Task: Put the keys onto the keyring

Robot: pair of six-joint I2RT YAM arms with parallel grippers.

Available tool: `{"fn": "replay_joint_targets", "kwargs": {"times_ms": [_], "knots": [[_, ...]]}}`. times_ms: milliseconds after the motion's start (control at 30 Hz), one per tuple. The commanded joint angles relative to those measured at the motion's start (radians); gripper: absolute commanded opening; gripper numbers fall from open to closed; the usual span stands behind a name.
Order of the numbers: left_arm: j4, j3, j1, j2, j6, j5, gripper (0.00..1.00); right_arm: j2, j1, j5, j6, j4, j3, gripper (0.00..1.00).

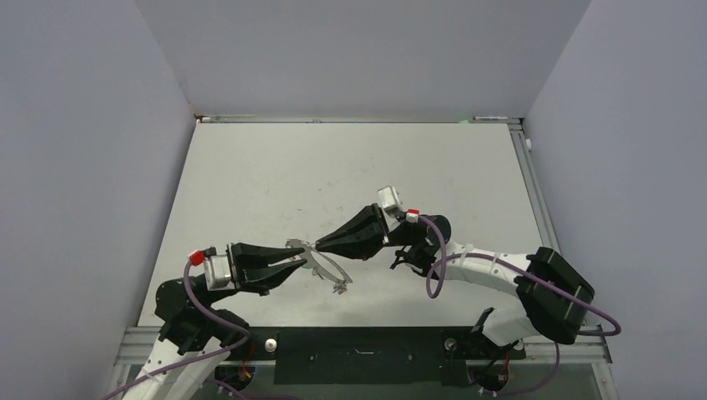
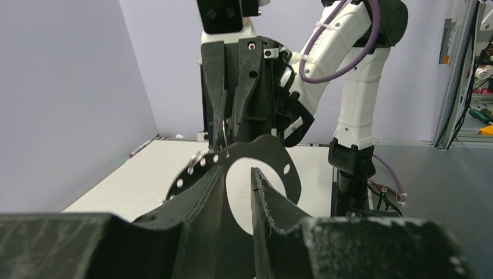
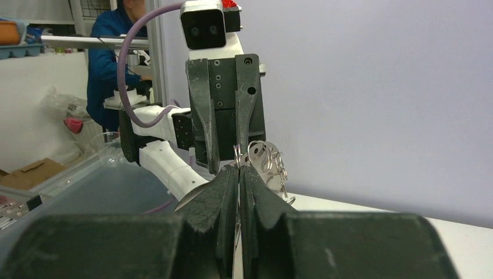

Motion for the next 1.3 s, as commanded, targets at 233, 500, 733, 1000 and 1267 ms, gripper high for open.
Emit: {"fn": "replay_joint_targets", "kwargs": {"times_ms": [233,500,733,1000,1267], "knots": [[0.054,-0.005,0.025,-0.003,-0.027,0.031,0.2,0.189,0.038,-0.017,0.251,0.438,0.091,0.05],[-0.028,0.004,0.026,-0.042,0.021,0.006,0.19,0.179,0.036,-0.007,0.237,0.424,0.095,0.05],[-0.057,0.003,0.027,-0.081,0.025,-0.049,0.31,0.13,0.035,-0.005,0.167,0.33,0.085,0.05],[-0.082,0.014,0.027,-0.062,0.027,-0.047,0.28,0.131,0.044,-0.008,0.168,0.332,0.094,0.05],[-0.077,0.015,0.027,-0.04,0.023,-0.032,0.23,0.148,0.052,-0.011,0.171,0.338,0.105,0.05]]}}
